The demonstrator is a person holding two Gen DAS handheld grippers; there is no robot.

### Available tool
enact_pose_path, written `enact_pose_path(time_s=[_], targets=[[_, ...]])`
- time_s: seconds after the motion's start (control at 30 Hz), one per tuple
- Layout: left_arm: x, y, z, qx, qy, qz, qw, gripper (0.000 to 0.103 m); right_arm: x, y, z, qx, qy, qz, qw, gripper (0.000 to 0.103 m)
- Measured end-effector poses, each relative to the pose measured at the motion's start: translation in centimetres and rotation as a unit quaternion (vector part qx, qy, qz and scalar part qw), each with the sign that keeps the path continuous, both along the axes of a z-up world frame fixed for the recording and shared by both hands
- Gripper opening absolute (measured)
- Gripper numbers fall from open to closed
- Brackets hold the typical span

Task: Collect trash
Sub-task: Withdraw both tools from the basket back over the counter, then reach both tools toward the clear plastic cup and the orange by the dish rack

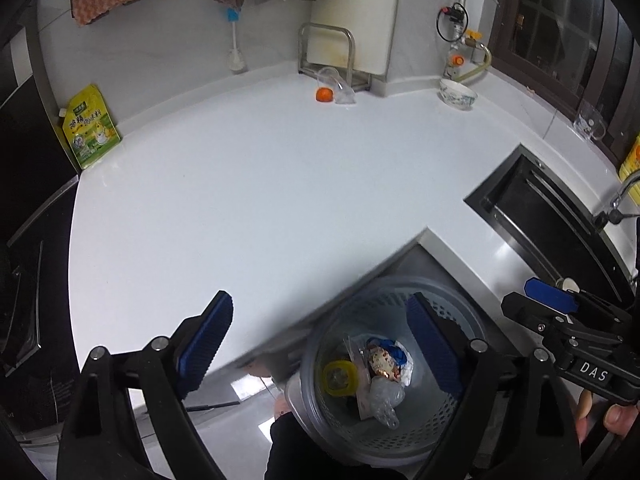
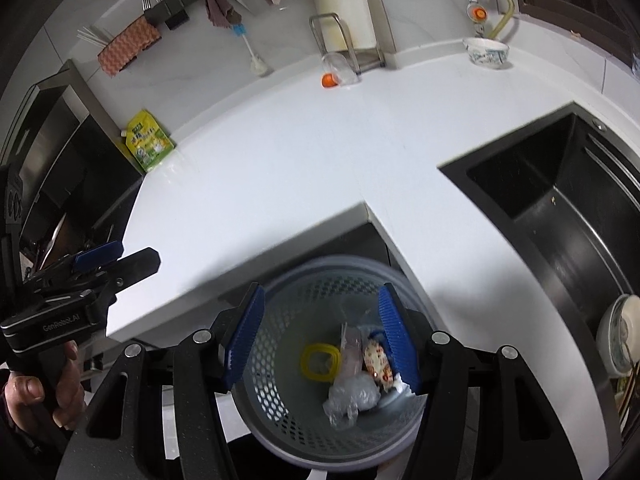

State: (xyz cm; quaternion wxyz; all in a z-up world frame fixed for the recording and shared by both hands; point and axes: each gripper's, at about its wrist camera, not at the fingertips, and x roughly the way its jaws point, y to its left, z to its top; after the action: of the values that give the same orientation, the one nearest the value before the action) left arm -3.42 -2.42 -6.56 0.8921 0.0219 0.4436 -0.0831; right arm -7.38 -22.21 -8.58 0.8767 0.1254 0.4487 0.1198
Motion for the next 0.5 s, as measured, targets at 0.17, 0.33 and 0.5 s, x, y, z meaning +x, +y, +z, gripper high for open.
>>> enact_pose_path(time_s=[0.17, 0.33, 0.5], targets=[[3.8, 1.1, 1.6, -0.007, -0.020, 0.000, 0.9998, 0.089, 3.3, 0.0, 1.0, -0.001, -0.016, -0.019, 1.000, 0.059], [9.5, 2.4, 3.0, -0.019, -0.036, -0.005, 0.9992, 0.090, 8.3, 0.3, 2.0, -0.004, -0.026, -0.038, 0.999, 0.059], [15.7, 3.3, 3.6, -0.022, -0.050, -0.015, 0.9984, 0.090, 14.3, 0.8, 2.9, -0.008, -0.043, -0.059, 0.997, 0.062]])
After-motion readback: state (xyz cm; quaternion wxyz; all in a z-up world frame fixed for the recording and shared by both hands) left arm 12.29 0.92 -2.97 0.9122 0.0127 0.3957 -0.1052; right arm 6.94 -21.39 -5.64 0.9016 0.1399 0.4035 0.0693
